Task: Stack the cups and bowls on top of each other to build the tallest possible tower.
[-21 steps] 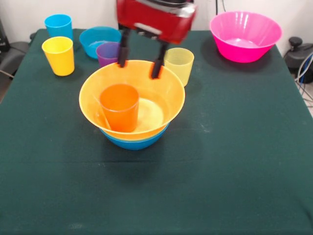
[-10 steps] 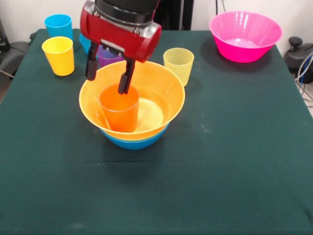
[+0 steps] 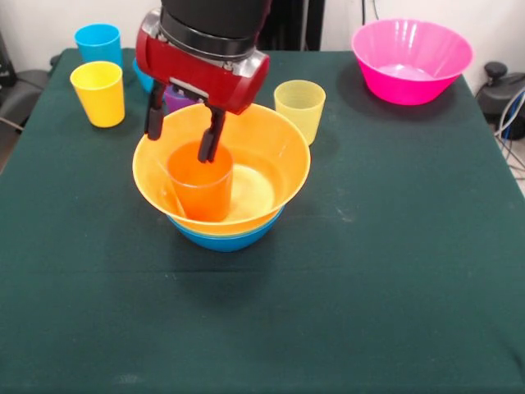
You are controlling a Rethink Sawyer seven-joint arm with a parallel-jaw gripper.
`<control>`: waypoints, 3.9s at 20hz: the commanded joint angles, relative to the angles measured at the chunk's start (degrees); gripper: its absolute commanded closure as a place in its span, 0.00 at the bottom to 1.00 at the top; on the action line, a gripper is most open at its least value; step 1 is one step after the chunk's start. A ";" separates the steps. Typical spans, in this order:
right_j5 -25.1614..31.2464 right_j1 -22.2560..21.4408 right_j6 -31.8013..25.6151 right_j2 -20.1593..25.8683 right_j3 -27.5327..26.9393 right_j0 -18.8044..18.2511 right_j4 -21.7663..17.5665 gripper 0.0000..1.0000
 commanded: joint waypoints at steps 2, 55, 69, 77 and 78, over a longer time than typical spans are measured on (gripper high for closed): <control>7.14 -2.54 -7.43 4.65 0.72 -4.36 -2.09 0.00; 2.42 -23.14 -16.19 10.62 31.28 -18.88 -5.78 0.00; 0.97 -22.67 -16.03 14.01 31.05 -22.36 -12.13 0.00; -6.20 -20.99 -8.65 15.98 35.67 -24.41 -11.47 0.00; -7.30 -20.73 -8.23 16.15 35.86 -24.44 -11.77 0.00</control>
